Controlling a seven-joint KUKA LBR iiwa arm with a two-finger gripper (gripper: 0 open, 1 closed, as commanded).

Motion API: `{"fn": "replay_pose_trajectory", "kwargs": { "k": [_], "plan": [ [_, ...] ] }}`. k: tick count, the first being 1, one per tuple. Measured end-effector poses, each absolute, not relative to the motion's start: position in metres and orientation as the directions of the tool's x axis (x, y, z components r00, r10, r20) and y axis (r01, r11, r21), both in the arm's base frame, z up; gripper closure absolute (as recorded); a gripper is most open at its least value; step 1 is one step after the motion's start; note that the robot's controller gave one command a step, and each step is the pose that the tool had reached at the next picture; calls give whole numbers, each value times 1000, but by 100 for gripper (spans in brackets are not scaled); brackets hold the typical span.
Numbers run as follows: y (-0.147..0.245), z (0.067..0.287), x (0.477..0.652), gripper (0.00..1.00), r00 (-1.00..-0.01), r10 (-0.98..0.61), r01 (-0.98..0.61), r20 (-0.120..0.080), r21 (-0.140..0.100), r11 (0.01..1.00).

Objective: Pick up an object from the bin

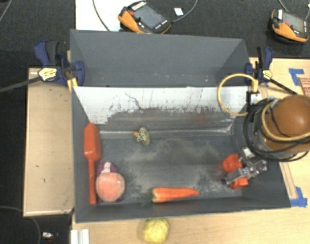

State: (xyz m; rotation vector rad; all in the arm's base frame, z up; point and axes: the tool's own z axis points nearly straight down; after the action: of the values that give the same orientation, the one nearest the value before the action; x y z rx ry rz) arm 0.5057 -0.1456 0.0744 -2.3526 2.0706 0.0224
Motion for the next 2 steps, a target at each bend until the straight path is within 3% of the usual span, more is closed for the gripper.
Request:
{"fn": "replay_pose_trajectory", "kwargs": {
  "k": [1, 2],
  "plan": [
    [-146, 75, 506, 100, 125, -992, -992, -16, 4, -126],
    [-143, 107, 506, 100, 123, -992, -992, -20, 2, -123]
  ]
}}
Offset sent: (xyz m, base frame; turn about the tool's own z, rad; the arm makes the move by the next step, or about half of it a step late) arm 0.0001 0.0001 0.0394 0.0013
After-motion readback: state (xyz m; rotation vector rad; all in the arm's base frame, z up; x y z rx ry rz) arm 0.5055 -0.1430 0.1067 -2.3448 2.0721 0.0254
